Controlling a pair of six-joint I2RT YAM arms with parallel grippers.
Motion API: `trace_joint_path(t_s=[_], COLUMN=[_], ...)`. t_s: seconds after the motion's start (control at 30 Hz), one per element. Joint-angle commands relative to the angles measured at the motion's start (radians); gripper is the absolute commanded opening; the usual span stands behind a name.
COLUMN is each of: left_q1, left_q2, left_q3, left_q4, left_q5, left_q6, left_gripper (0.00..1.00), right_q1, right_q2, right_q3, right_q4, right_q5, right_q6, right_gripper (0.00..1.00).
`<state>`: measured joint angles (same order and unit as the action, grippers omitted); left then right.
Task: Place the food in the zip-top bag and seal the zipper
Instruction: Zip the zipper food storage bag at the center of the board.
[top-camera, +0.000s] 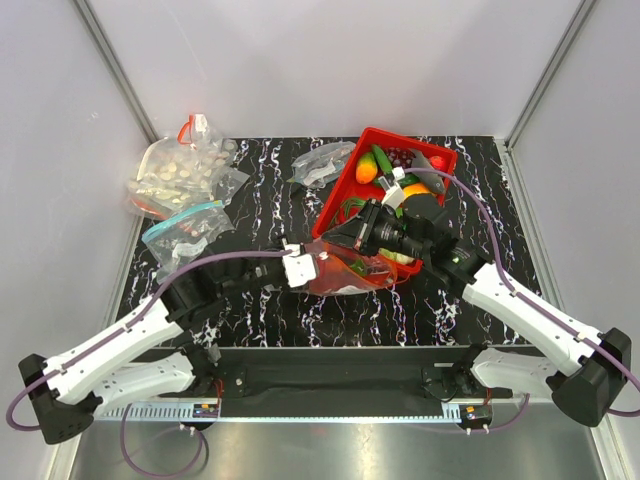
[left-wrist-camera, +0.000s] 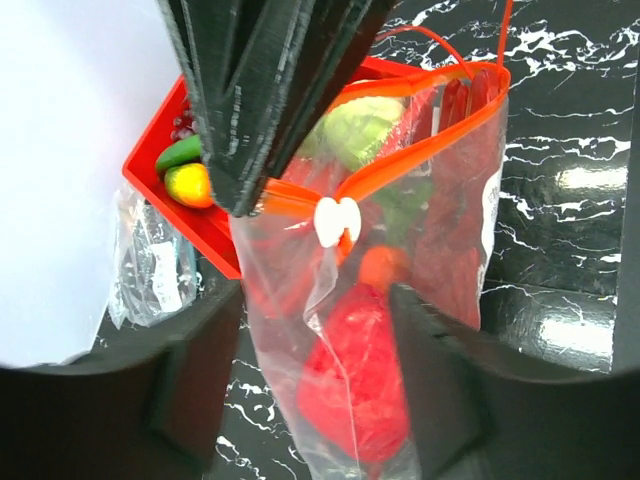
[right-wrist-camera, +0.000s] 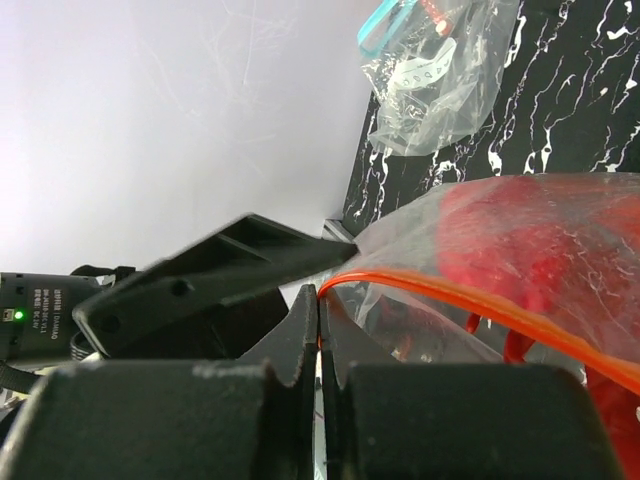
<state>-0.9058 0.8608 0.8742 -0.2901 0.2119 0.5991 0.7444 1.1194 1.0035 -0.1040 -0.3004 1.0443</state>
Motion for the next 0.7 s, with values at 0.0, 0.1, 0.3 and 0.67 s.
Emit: trace_joint_path(t_s=[0.0,0.1,0.3,0.67], left_q1=[-0.005,-0.005,-0.002,0.059], left_q2=[0.018,0.050,0.047,-0.011], left_q3=[-0.009,0.009,0.022,-0.015], left_q4=[0.074,0.078,0.052,0.040], left_q5=[0.017,-0.012,0.035,0.253], left_q6=[-0.013,-0.024,-0.048,-0.170], left_gripper=[0.56,0.28,0.00,0.00], right_q1=[0.007,0.007,0.007,0.007], right_q2=[-0.017,-0.012,-0.012,-0.096], right_q3=[0.018,0.014,-0.015,-0.048], right_q4=[0.093,0.125,0.130,-0.077], right_q5=[-0.016,-0.040,-0.048,-0.036], right_q6=[0.020,0.022,0.011,-0.245], right_gripper=[0.00,0.00,0.08,0.67])
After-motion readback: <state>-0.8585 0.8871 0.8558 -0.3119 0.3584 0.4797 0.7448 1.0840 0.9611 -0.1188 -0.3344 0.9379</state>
